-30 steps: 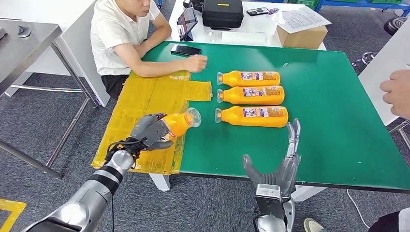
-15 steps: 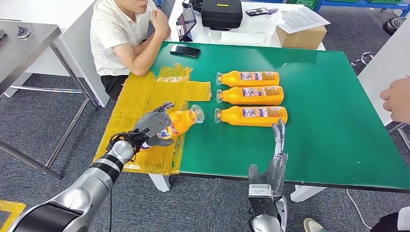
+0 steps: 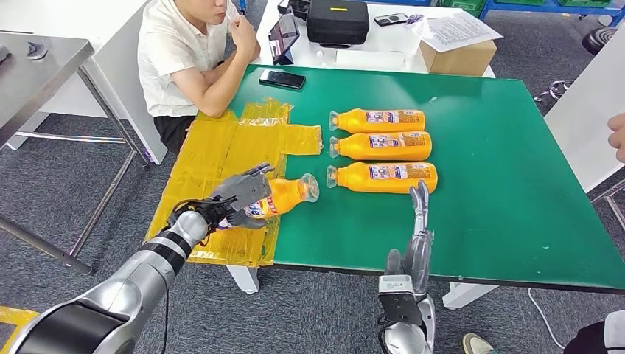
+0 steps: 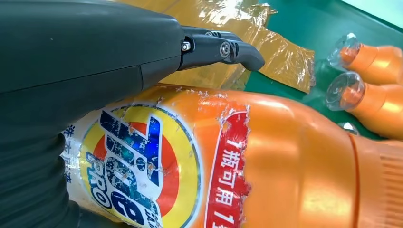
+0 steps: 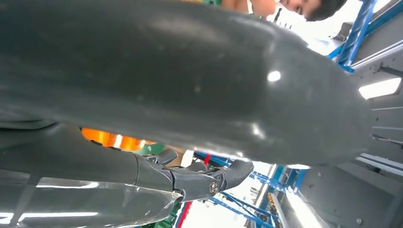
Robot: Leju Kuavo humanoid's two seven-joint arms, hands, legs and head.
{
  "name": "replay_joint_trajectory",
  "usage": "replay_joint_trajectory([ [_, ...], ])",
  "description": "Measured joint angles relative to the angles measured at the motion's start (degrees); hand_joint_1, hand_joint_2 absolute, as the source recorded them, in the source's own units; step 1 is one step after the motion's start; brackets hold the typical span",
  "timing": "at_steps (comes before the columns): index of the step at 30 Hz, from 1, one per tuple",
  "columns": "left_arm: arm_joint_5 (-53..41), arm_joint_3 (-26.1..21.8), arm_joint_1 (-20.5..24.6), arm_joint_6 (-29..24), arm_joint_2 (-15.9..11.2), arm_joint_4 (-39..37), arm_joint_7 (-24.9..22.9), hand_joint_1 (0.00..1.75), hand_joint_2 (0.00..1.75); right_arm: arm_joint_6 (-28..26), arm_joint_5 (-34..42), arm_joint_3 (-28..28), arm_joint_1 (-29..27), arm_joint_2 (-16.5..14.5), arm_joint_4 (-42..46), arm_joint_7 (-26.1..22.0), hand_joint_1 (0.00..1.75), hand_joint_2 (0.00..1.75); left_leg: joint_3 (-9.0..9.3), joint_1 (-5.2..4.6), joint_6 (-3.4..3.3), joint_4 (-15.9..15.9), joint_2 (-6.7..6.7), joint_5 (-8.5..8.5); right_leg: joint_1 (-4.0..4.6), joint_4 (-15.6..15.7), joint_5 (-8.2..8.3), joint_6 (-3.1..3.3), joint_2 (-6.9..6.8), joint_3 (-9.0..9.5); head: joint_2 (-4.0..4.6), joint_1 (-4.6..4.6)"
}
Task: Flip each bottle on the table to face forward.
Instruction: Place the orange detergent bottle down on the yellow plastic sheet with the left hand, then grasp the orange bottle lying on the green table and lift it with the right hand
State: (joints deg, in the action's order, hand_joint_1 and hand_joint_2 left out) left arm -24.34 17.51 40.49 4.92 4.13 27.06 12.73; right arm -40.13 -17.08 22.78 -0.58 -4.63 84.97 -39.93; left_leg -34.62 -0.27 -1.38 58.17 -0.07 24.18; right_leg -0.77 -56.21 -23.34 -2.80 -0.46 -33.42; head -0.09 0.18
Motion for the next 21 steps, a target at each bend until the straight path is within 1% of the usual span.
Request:
replay_joint_trajectory([
  [7, -3.2, 3.2, -0.2, -1.9, 1.2, 0.0, 0.9, 0.00, 1.75, 0.0, 0.9, 0.7, 0.1, 0.5, -0.6, 0.0, 0.00, 0.00, -0.04, 0.00, 0.00, 0.0, 0.01, 0.00, 0.00, 0.0, 0.00, 0.00, 0.00, -0.02, 0.00, 0.00],
  [12, -3.4, 4.3, -0.6, -2.3, 1.9, -0.2, 1.0, 0.00, 1.75, 0.0, 1.3, 0.9, 0.1, 0.7, -0.8, 0.0, 0.00, 0.00, -0.11, 0.00, 0.00, 0.0, 0.00, 0.00, 0.00, 0.0, 0.00, 0.00, 0.00, -0.10, 0.00, 0.00],
  [14, -3.8, 4.5, -1.2, -3.2, 2.2, -0.3, 1.2, 0.00, 1.75, 0.0, 1.6, 0.9, 0.1, 0.7, -0.9, 0.0, 0.00, 0.00, -0.20, 0.00, 0.00, 0.0, 0.00, -0.01, 0.00, 0.0, 0.00, 0.00, 0.00, -0.20, 0.00, -0.01],
  [17, -4.4, 5.1, -1.6, -4.4, 3.0, -0.3, 1.8, 0.00, 1.75, 0.0, 2.1, 0.9, 0.0, 0.8, -1.0, 0.0, 0.00, 0.00, -0.30, 0.00, -0.01, 0.0, 0.13, -0.02, -0.01, 0.0, -0.01, -0.02, -0.06, -0.25, 0.00, 0.00],
  [21, -5.2, 6.1, -1.9, -4.4, 4.1, -0.3, 2.3, 0.00, 1.75, 0.0, 2.6, 0.9, 0.0, 0.9, -1.0, 0.0, 0.00, 0.00, -0.35, -0.01, -0.01, 0.0, 0.23, -0.02, -0.02, 0.0, -0.02, -0.03, -0.09, -0.24, 0.00, 0.01],
])
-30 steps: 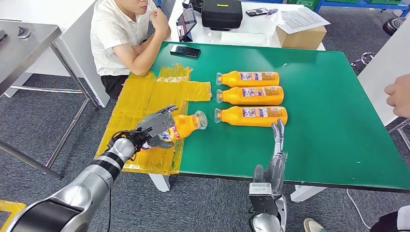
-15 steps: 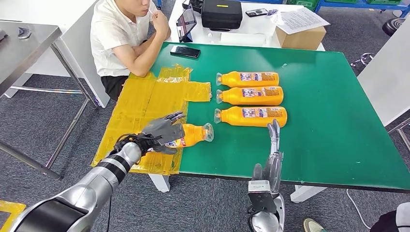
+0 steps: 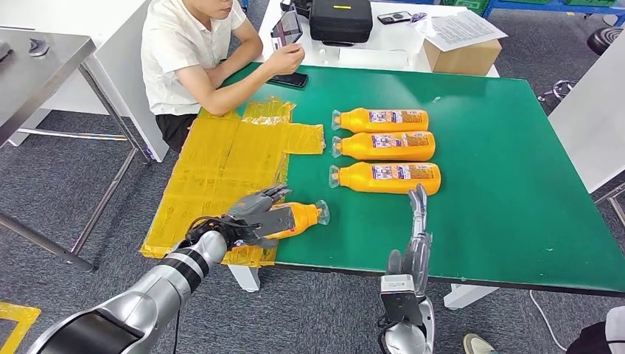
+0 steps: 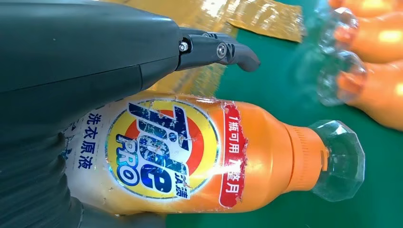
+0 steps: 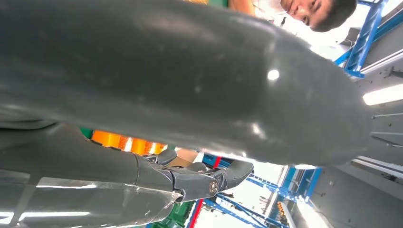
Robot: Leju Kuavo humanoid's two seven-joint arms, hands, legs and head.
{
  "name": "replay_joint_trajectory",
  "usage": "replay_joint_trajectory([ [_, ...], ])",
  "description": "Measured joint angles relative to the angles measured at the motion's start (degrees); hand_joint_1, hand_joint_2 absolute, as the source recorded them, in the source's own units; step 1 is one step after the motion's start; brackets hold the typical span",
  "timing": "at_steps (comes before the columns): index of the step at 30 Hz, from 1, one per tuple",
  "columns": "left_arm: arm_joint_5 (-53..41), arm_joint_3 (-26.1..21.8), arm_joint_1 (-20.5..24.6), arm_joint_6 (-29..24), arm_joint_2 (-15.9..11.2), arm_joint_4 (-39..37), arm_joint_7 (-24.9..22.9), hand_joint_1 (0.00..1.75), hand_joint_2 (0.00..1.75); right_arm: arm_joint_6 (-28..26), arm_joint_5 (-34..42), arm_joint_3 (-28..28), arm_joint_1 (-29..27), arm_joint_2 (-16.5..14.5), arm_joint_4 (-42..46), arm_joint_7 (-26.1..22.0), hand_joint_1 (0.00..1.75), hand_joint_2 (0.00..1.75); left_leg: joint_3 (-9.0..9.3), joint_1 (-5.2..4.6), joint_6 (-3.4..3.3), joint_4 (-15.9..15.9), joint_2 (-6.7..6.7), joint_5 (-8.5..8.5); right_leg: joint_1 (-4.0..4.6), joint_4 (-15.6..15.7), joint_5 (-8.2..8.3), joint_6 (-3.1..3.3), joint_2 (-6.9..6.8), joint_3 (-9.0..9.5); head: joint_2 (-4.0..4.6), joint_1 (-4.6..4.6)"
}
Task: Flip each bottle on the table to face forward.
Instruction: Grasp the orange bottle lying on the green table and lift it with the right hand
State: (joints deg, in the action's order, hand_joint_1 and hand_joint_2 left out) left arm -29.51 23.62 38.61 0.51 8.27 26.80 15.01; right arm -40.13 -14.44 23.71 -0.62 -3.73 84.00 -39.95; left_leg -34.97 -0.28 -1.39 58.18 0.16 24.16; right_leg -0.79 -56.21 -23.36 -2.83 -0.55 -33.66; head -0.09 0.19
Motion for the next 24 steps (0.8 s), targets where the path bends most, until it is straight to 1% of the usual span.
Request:
replay_joint_trajectory([
  [5, -0.4, 1.0, -0.5, -1.2, 1.3, 0.1, 0.5, 0.00, 1.75, 0.0, 0.3, 0.0, -0.1, 0.0, 0.0, 0.0, 0.00, 0.00, -0.03, -0.02, 0.00, 0.0, 0.00, 0.00, -0.01, 0.0, 0.00, 0.00, 0.00, -0.03, 0.00, -0.01],
  [14, -0.1, 2.2, -2.9, -5.3, 2.8, 2.7, 4.1, 0.00, 1.75, 0.0, -0.2, -0.1, -1.0, 0.0, 0.0, 0.0, 0.00, 0.00, -0.23, -0.01, 0.00, 0.0, -0.04, -0.01, 0.00, 0.0, 0.01, -0.01, 0.02, -0.26, 0.00, -0.01],
  [16, 0.5, 2.2, -4.1, -9.4, 3.1, 4.8, 7.0, 0.00, 1.75, 0.0, -0.6, -0.1, -1.2, 0.0, 0.0, 0.0, 0.00, 0.00, -0.29, -0.01, 0.00, 0.0, -0.04, -0.01, 0.00, 0.0, 0.01, -0.01, 0.02, -0.32, 0.00, -0.01],
  [18, 0.9, 2.2, -6.0, -15.9, 3.6, 9.0, 10.6, 0.00, 1.75, 0.0, -1.2, -0.1, -1.5, 0.0, 0.0, 0.0, 0.00, 0.00, -0.38, -0.01, 0.00, 0.0, -0.03, -0.01, 0.00, 0.0, 0.01, -0.01, 0.02, -0.38, 0.00, -0.01],
  [20, 1.1, 2.3, -7.7, -21.3, 4.2, 14.0, 12.9, 0.00, 1.75, 0.0, -1.7, -0.1, -1.6, 0.0, 0.0, 0.0, 0.00, 0.00, -0.45, -0.01, -0.01, 0.0, -0.03, 0.00, 0.00, 0.0, 0.01, -0.01, 0.02, -0.44, 0.00, -0.01],
  [22, 1.3, 2.3, -8.9, -23.7, 4.5, 17.9, 13.4, 0.00, 1.75, 0.0, -2.0, -0.1, -1.7, 0.0, 0.0, 0.0, 0.00, 0.00, -0.48, -0.02, -0.01, 0.0, -0.03, 0.01, -0.01, 0.0, 0.01, -0.01, 0.02, -0.47, 0.00, -0.01],
  [24, 1.4, 2.3, -9.7, -24.3, 4.7, 20.4, 13.5, 0.00, 1.75, 0.0, -2.0, -0.1, -1.7, 0.0, 0.0, 0.0, 0.00, 0.00, -0.49, -0.02, -0.01, 0.0, -0.03, 0.01, -0.01, 0.0, 0.01, -0.01, 0.02, -0.49, 0.00, -0.01],
])
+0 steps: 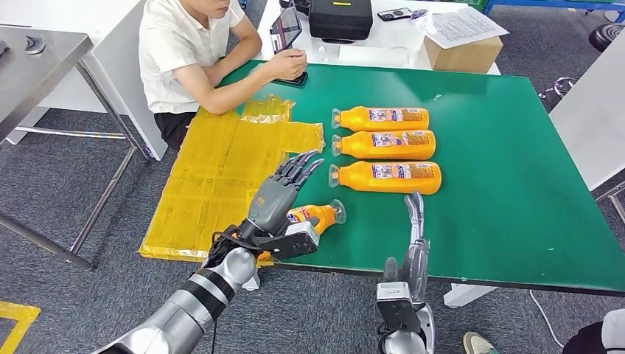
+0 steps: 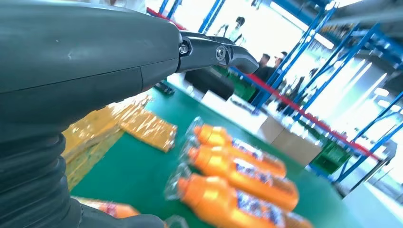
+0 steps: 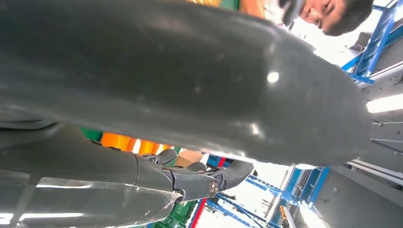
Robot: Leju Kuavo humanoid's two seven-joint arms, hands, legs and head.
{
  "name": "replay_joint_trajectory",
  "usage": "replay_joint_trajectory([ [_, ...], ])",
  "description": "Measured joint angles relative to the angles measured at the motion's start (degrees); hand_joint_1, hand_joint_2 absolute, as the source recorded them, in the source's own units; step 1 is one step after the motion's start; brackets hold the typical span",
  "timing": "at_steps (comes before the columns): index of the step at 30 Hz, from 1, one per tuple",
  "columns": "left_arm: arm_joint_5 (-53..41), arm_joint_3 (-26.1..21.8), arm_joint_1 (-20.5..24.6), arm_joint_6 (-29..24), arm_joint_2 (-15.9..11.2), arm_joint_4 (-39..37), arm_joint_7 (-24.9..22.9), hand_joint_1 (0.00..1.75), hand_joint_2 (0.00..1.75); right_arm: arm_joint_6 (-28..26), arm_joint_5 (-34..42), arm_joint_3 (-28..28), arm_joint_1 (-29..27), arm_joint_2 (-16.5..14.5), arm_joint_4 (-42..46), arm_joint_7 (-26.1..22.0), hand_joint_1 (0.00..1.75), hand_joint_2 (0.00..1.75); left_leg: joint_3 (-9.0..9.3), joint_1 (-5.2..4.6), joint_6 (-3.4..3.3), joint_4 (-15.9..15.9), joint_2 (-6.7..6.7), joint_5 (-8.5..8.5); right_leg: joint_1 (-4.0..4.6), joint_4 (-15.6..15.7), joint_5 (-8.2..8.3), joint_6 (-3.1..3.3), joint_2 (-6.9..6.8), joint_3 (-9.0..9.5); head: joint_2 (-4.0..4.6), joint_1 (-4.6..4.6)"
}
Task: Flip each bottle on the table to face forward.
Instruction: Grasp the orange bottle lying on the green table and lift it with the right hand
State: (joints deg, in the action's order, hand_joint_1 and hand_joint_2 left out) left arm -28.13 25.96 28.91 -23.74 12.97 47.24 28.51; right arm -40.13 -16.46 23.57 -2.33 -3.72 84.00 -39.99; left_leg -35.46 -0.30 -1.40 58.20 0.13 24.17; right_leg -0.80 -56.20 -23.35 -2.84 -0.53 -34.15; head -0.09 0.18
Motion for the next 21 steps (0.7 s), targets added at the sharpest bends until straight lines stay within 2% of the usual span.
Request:
replay_joint_trajectory([
  [8, 0.1, 0.0, -2.0, -0.6, 0.2, 5.6, 0.4, 0.00, 1.75, 0.0, -0.1, 0.0, 0.0, 0.0, 0.0, 0.0, 0.00, 0.00, 0.01, 0.01, 0.00, 0.0, -0.01, -0.01, 0.01, 0.0, 0.00, 0.00, 0.00, -0.01, 0.00, 0.00],
  [16, 0.5, 1.1, -4.2, -6.4, 0.3, 12.1, 2.8, 0.00, 1.75, 0.0, -1.2, 0.0, 0.0, -0.3, 0.0, 0.0, 0.00, 0.00, -0.03, 0.01, 0.00, 0.0, 0.00, 0.00, 0.00, 0.0, 0.00, 0.00, 0.00, -0.02, 0.00, 0.00],
  [21, 5.4, 1.9, -6.0, -4.4, 0.3, 16.9, 1.0, 0.00, 1.75, 0.0, -1.9, 0.0, -0.1, -0.5, 0.0, 0.0, 0.00, 0.00, -0.03, 0.01, 0.00, 0.0, 0.00, 0.00, 0.01, 0.0, 0.00, 0.00, 0.00, -0.04, 0.00, -0.01],
])
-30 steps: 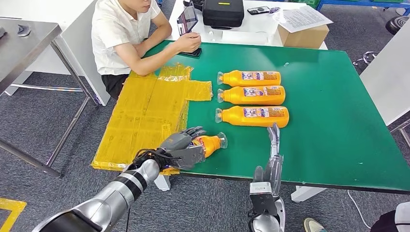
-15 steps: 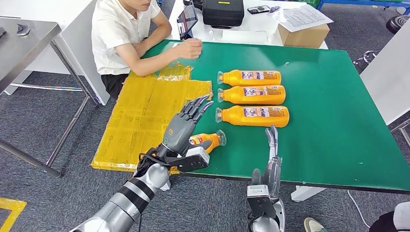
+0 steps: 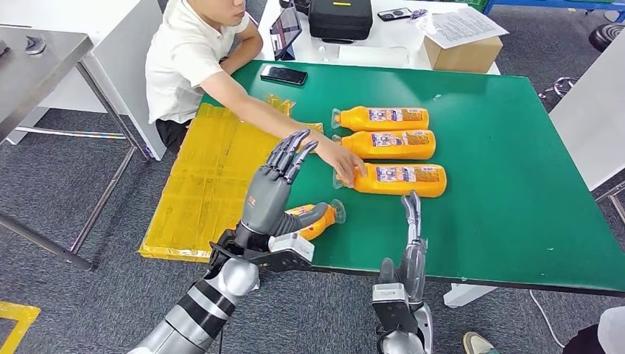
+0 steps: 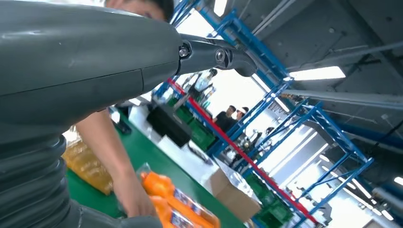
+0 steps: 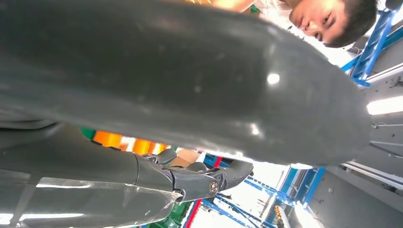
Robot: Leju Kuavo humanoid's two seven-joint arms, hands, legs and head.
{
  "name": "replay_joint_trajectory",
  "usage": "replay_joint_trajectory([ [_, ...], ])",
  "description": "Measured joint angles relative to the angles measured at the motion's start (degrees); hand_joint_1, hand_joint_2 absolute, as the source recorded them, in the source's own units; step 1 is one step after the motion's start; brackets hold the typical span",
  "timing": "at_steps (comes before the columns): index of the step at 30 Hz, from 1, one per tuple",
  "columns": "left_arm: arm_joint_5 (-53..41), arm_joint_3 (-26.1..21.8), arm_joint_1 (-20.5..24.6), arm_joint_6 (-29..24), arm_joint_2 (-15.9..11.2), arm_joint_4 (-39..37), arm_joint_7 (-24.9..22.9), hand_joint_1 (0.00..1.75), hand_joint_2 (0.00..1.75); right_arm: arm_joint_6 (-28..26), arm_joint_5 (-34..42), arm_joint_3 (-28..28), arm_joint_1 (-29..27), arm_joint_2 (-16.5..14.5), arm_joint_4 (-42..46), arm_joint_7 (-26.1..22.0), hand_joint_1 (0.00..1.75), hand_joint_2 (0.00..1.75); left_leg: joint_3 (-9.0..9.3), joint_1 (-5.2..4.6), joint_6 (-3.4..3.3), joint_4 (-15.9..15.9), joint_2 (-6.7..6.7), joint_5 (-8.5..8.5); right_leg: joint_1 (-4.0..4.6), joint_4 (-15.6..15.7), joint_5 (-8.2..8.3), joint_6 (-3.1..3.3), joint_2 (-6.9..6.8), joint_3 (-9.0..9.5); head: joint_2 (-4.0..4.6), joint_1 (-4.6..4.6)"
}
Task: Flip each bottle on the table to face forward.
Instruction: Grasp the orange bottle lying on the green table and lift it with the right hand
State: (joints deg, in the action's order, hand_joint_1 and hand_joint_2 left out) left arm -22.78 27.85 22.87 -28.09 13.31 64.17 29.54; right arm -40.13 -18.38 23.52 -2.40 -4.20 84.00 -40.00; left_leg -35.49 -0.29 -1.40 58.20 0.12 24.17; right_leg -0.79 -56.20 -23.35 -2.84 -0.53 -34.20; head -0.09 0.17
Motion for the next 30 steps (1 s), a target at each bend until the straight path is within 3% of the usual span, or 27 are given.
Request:
replay_joint_trajectory([
  [1, 2.1, 0.2, -0.5, 1.4, 0.0, 1.0, -0.7, 0.00, 1.75, 0.1, -0.3, -0.1, -0.1, 0.0, 0.0, 0.0, 0.00, 0.44, 0.00, 0.00, 0.00, 0.0, 0.00, 0.00, 0.00, 0.0, 0.00, 0.00, 0.00, 0.00, 0.00, 0.01],
  [3, 8.0, 0.7, -1.7, 4.9, 0.0, 3.2, -2.4, 0.00, 0.87, 1.0, -0.6, -0.3, -0.3, 0.0, -0.4, 0.1, 0.00, 0.44, 0.00, 0.00, 0.00, 0.0, 0.00, 0.00, 0.00, 0.0, 0.00, 0.00, 0.00, 0.00, 0.00, 0.01],
  [4, 12.3, 0.9, -2.6, 7.0, 0.0, 4.2, -3.6, 0.00, 0.87, 2.1, -0.3, -0.6, -0.4, 0.1, -0.8, 0.5, 0.00, 0.44, 0.00, 0.00, 0.00, 0.0, 0.00, 0.00, 0.00, 0.0, 0.00, 0.00, 0.01, 0.00, 0.00, 0.01],
  [5, 17.3, 1.1, -3.6, 8.9, 0.0, 5.2, -4.9, 0.00, 0.87, 3.6, 0.5, -1.1, -0.6, 0.1, -1.3, 1.2, 0.00, 0.00, 0.01, 0.00, 0.00, 0.0, 0.00, 0.01, 0.00, 0.0, 0.00, 0.00, 0.01, 0.00, 0.00, 0.00],
  [7, 28.1, 1.5, -6.4, 11.6, 0.0, 7.0, -6.9, 0.00, 1.75, 8.1, 3.6, -2.7, -1.2, 0.1, -2.1, 3.6, 0.00, 0.00, -0.01, -0.01, 0.00, 0.0, 0.00, 0.02, 0.00, 0.0, -0.01, 0.00, 0.00, -0.02, 0.00, 0.00],
  [9, 35.7, 2.1, -9.2, 12.2, -0.2, 8.3, -7.3, 0.00, 1.75, 12.0, 6.3, -5.0, -2.1, 0.2, -2.3, 5.7, 0.00, 0.00, -0.08, -0.01, 0.00, 0.0, 0.03, 0.02, 0.00, 0.0, -0.01, 0.00, -0.02, -0.07, 0.00, 0.00],
  [12, 39.5, 3.4, -11.8, 12.0, -0.6, 9.7, -7.2, 0.00, 1.75, 13.3, 6.8, -7.9, -2.8, 0.1, -2.3, 7.1, 0.00, 0.00, -0.15, -0.01, -0.01, 0.0, 0.03, 0.02, 0.00, 0.0, -0.02, -0.01, -0.01, -0.12, 0.00, 0.01],
  [16, 40.7, 4.4, -12.7, 10.8, -1.0, 11.0, -7.2, 0.00, 1.75, 10.9, 2.9, -9.5, -3.2, -0.1, -2.2, 7.9, 0.00, 1.75, -0.14, -0.01, -0.01, 0.0, 0.02, 0.02, 0.00, 0.0, -0.01, -0.01, -0.01, -0.13, 0.00, 0.00],
  [18, 41.1, 4.8, -12.9, 9.9, -1.1, 11.4, -7.2, 0.00, 1.75, 5.8, -6.0, -10.3, -3.2, -0.2, -2.1, 7.6, 0.00, 1.75, -0.13, 0.00, -0.01, 0.0, 0.02, 0.01, 0.00, 0.0, -0.01, -0.01, -0.01, -0.12, 0.00, 0.01],
  [20, 42.0, 5.4, -13.0, 10.0, -1.1, 11.7, -8.2, 0.00, 1.75, 1.8, -21.5, -12.9, -3.1, -1.0, -1.9, 6.0, 0.00, 1.75, -0.11, 0.00, -0.01, 0.0, 0.02, 0.01, 0.00, 0.0, -0.01, 0.00, -0.01, -0.12, 0.00, 0.01],
  [22, 43.2, 6.3, -12.8, 11.5, -1.1, 11.5, -9.8, 0.00, 1.75, 0.6, -40.1, -18.0, -2.7, -2.2, -1.7, 4.0, 0.00, 1.75, -0.09, 0.00, -0.01, 0.0, 0.03, 0.01, 0.00, 0.0, 0.00, -0.01, -0.01, -0.11, 0.00, -0.02],
  [24, 43.6, 7.5, -12.5, 12.9, -1.0, 11.0, -10.6, 0.00, 1.75, 0.4, -52.1, -23.4, -2.0, -2.7, -2.1, 3.3, 0.00, 1.75, -0.11, -0.01, -0.04, 0.0, 0.09, -0.02, 0.00, 0.0, -0.01, -0.01, -0.08, -0.09, 0.00, -0.02],
  [27, 43.1, 8.7, -11.9, 14.0, -1.0, 9.9, -10.5, 0.00, 1.75, 0.4, -54.3, -29.4, -1.1, -2.5, -3.5, 4.4, 0.00, 1.75, -0.13, -0.05, -0.07, 0.0, 0.11, -0.03, -0.03, 0.0, 0.00, -0.03, -0.13, -0.06, 0.00, 0.01],
  [30, 42.1, 9.2, -11.3, 15.0, -1.0, 9.2, -10.5, 0.00, 1.75, 0.4, -58.3, -31.0, -1.1, -0.9, -4.9, 11.0, 0.00, 1.75, -0.13, -0.10, -0.09, 0.0, 0.08, -0.01, -0.06, 0.1, 0.03, -0.05, -0.12, -0.07, 0.00, -0.01],
])
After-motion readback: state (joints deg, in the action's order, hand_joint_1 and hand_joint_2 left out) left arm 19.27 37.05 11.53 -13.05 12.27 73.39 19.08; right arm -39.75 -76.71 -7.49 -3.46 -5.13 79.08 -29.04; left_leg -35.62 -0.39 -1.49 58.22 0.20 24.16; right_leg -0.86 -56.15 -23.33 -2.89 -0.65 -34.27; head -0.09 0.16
